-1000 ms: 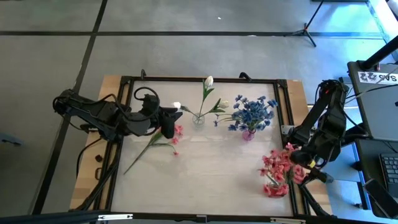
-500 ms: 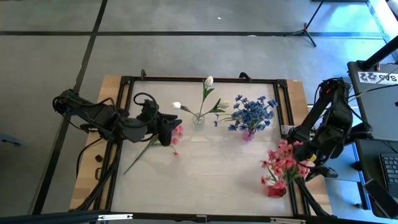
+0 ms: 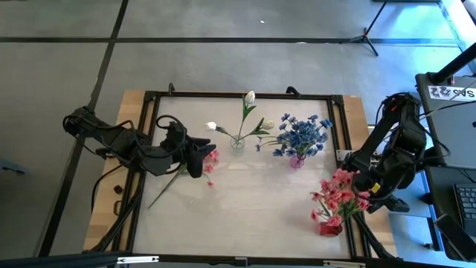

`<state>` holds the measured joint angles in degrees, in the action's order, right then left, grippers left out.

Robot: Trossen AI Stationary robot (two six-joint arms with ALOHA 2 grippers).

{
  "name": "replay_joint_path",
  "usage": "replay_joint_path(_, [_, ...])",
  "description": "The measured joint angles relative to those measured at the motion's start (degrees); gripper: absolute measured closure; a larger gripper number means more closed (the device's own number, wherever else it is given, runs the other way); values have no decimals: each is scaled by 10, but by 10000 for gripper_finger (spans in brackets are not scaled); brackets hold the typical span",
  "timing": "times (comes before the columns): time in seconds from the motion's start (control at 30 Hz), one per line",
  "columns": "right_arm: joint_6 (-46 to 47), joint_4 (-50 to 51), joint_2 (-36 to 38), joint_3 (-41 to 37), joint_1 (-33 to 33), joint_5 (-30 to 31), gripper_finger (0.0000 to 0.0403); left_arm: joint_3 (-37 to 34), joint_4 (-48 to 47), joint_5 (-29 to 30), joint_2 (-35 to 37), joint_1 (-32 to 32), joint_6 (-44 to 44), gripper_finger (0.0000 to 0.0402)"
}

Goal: Sort flowers into vase by color
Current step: Put the pink flower into the red vase

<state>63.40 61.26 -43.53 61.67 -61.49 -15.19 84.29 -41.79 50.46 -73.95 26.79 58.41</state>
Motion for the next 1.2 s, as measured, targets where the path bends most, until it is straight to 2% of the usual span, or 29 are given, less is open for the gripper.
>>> replay_joint_path(0.17, [8, 82, -18, 54, 0, -5, 362, 0, 5, 0, 0, 7, 0, 246])
replay_joint_path(0.47, [15, 201, -24, 114, 0, 25, 254, 0, 8, 15, -27, 34, 7, 246])
replay_joint_path(0.63, [37, 270, -24, 173, 0, 63, 232, 0, 5, 0, -49, 40, 27, 246])
replay_joint_path(0.77, [69, 287, -20, 223, 0, 116, 237, 0, -36, -43, -66, 51, 80, 246])
replay_joint_path(1.03, [52, 288, -18, 320, 0, 230, 259, 0, -265, -134, -75, 90, 296, 246])
replay_joint_path(1.13, [14, 288, -18, 348, 0, 276, 260, -1, -357, -211, -75, 101, 368, 246])
replay_joint_path(1.2, [-13, 287, -18, 367, 0, 323, 260, -19, -384, -270, -74, 105, 398, 246])
